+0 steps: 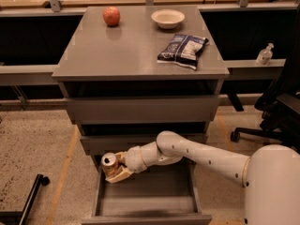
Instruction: Place orange can into bottom drawer
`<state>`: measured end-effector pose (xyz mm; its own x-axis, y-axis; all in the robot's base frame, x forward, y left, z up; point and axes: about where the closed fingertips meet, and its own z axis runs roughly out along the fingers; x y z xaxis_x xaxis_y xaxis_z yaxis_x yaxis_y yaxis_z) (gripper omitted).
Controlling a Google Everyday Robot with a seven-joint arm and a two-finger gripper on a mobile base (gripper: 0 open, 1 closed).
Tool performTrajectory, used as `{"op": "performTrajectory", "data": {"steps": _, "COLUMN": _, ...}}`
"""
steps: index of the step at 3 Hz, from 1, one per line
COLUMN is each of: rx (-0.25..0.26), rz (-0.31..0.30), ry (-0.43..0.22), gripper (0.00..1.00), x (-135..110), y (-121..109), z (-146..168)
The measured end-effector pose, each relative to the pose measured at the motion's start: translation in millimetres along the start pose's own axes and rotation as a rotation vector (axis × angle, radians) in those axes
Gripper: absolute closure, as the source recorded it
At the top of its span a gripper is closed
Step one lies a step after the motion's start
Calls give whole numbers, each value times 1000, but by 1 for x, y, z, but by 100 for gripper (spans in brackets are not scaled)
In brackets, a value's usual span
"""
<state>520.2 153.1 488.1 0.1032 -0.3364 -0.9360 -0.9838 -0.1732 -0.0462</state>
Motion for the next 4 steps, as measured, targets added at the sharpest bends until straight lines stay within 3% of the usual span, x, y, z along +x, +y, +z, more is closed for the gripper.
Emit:
{"op": "performTrajectory", "data": {"steps": 1, "rx": -16, "rz": -5, "ry": 63, "gripper": 100, "x": 3, "y": 5, "z": 8}}
{"op": "performTrajectory", "data": {"steps": 2, "rx": 7, "rz": -16, "ry": 132, "gripper": 100, "x": 43, "y": 10, "z": 7}}
{"op": "performTrajectory", "data": {"steps": 3, "rx": 11, "rz": -17, "ry": 141, "gripper": 100, "x": 73, "y": 13, "z": 5}}
{"op": "performTrajectory", "data": {"steps": 4, "rx": 52, "rz": 3, "ry": 93, "gripper": 100, "x": 108, "y": 10, "z": -3}}
